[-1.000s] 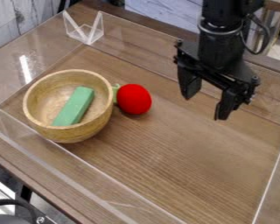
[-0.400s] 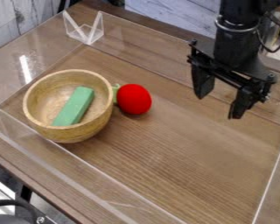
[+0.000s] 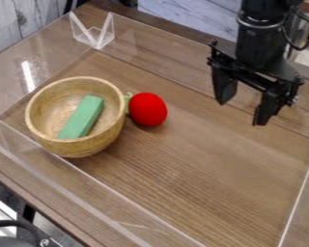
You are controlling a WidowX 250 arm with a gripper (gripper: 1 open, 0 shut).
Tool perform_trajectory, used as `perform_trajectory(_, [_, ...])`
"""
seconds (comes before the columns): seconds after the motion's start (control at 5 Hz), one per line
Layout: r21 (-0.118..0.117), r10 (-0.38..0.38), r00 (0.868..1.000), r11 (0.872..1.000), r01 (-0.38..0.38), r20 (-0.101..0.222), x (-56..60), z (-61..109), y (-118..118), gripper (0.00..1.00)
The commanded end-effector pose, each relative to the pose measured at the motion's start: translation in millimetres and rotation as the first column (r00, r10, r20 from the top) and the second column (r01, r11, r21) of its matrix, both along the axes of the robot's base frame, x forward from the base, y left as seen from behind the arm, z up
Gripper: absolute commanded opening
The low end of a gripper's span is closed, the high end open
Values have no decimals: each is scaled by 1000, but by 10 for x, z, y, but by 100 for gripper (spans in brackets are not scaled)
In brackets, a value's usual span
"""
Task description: Move the red fruit to the left
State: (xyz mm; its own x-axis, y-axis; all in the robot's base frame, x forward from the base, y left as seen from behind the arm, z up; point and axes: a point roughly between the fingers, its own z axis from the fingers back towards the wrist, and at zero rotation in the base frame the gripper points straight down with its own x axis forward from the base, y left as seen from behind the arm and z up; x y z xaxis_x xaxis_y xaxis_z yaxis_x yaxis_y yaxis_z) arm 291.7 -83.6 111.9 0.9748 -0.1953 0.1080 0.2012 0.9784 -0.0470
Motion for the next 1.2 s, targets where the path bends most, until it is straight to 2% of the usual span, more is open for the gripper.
perform_trajectory(0.0, [-19, -4, 999, 1000, 5, 46, 112, 101, -48, 100])
perform_trajectory(0.4, [-18, 36, 999, 999, -36, 36, 116, 35, -33, 100])
perform_trajectory(0.6, [-18, 138, 990, 990, -137, 32, 132, 28, 126, 100])
perform_trajectory(0.8, [-20, 224, 974, 974, -224, 29, 123, 44, 271, 100])
perform_trajectory(1.0, [-36, 199, 980, 980, -198, 30, 14, 76, 239, 100])
